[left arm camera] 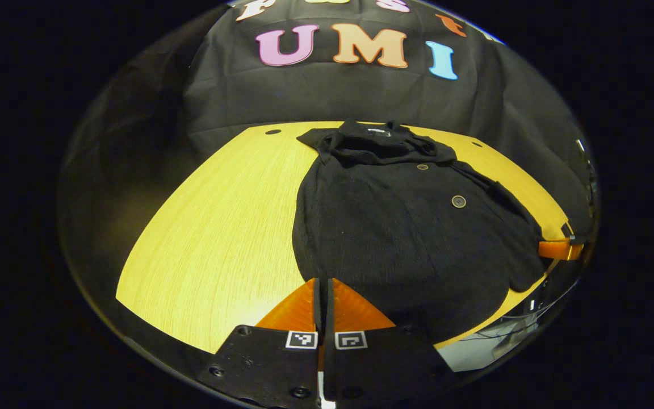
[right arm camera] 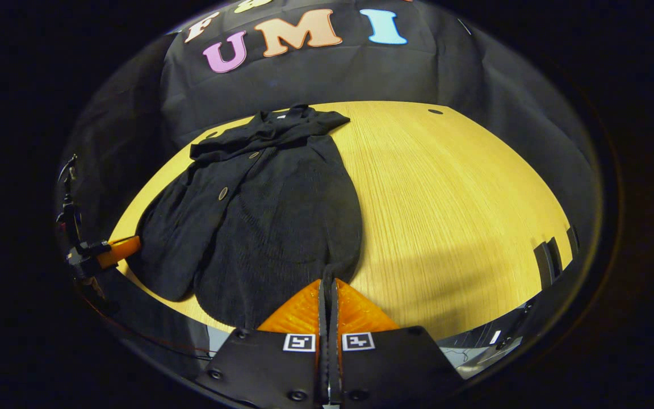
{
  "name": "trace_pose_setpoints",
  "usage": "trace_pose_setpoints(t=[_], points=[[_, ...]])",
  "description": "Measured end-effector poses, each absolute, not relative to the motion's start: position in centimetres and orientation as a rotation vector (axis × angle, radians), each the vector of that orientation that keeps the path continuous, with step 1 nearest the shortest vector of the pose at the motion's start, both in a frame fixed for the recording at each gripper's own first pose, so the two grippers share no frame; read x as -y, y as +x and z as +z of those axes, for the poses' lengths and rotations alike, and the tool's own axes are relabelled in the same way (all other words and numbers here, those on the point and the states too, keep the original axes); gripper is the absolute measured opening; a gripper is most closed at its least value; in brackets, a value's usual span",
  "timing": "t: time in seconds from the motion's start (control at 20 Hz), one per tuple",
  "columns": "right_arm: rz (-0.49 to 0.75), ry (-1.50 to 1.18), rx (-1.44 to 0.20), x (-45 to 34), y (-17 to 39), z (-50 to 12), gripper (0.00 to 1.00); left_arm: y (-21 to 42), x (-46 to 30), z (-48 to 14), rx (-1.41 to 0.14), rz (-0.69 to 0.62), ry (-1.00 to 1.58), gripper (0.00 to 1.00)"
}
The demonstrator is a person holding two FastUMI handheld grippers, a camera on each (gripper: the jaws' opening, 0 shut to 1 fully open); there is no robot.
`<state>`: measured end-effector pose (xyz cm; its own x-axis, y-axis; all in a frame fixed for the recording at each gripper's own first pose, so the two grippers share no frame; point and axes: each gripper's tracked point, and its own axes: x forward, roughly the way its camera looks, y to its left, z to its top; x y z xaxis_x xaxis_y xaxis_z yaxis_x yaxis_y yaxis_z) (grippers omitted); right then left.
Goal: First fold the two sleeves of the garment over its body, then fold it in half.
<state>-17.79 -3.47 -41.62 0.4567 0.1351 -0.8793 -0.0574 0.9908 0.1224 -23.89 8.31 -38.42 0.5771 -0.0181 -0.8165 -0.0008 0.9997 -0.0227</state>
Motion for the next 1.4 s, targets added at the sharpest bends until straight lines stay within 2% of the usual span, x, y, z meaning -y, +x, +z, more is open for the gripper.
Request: trace_pose_setpoints(t=[0.15,0.5,0.9,1.15,1.25,1.3,1.4], points=[[0.154,0.08,-1.08,3.2,-17.7,-40.7,0.03,-23.7,-8.3,-37.7,-0.994,0.009,-0.063,0.0],[0.233,0.142,-0.961,3.3,-13.1,-35.8,0.02,-19.1,-6.9,-32.2,-0.906,0.016,-0.119,0.0],[0.315,0.164,-0.768,1.2,-4.9,-29.2,0.02,-9.6,-6.5,-25.5,-0.713,0.023,-0.155,0.0],[0.309,0.167,-0.704,0.4,-0.3,-26.9,0.0,-5.2,-6.9,-24.8,-0.703,-0.002,-0.135,0.0],[0.303,0.175,-0.695,0.1,1.5,-26.4,0.02,-3.5,-7.2,-24.5,-0.682,-0.014,-0.125,0.0],[0.299,0.173,-0.692,0.1,2.3,-26.3,0.0,-2.7,-7.2,-24.5,-0.679,-0.021,-0.128,0.0],[0.289,0.17,-0.687,0.0,3.8,-26.1,0.02,-1.0,-7.3,-24.7,-0.676,-0.031,-0.13,0.0]])
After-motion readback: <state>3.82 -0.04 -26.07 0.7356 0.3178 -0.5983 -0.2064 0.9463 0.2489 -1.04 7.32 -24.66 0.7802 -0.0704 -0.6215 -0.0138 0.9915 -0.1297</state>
